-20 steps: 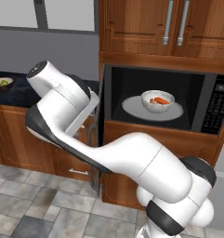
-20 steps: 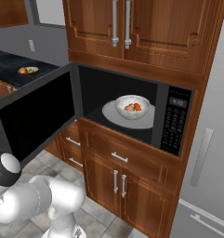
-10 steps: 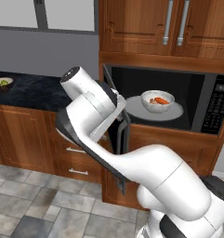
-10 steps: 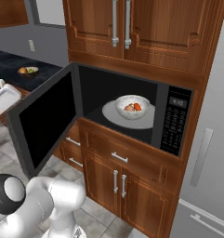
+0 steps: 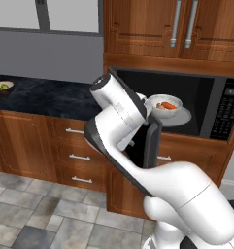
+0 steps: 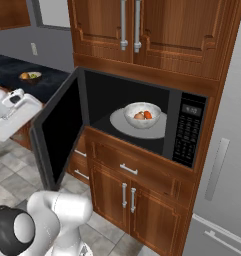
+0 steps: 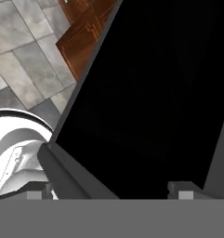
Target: Place the bowl containing the carrot and onion in the microwave. Close the microwave door and press the start button to microwave the meal.
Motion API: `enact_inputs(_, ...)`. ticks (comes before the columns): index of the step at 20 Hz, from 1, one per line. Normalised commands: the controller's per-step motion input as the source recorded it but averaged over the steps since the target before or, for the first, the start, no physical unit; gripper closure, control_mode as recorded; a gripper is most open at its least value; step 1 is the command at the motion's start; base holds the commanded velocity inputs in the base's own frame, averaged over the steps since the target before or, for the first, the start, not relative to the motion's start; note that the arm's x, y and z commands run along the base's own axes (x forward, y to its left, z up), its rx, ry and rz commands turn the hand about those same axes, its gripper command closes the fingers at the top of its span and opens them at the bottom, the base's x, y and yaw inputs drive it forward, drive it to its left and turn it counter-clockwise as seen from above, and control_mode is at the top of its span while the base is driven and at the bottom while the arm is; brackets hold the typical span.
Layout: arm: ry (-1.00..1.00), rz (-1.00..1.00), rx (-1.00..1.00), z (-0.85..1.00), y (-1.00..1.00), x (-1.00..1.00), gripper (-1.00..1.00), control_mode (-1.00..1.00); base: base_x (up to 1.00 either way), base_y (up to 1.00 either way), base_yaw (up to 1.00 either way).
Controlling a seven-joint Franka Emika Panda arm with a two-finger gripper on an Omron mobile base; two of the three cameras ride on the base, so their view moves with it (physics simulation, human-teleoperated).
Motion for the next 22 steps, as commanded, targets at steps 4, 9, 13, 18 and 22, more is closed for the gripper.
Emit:
enact_inputs(4, 0.0, 0.0, -0.06, -0.03, -0.58, 0.13, -1.0, -1.0, 0.0, 0.0, 0.0)
enact_inputs(9, 0.0, 0.0, -0.08, -0.01, -0.74, 0.14, -1.0, -1.0, 0.0, 0.0, 0.0)
enact_inputs(13, 0.0, 0.0, -0.06, 0.0, -0.87, 0.16, -1.0, -1.0, 0.0, 0.0, 0.0)
enact_inputs(18, 0.0, 0.0, -0.05, 0.0, -0.86, 0.35, -1.0, -1.0, 0.0, 0.0, 0.0)
enact_inputs(22, 0.0, 0.0, -0.05, 0.0, -0.75, 0.56, -1.0, -1.0, 0.0, 0.0, 0.0)
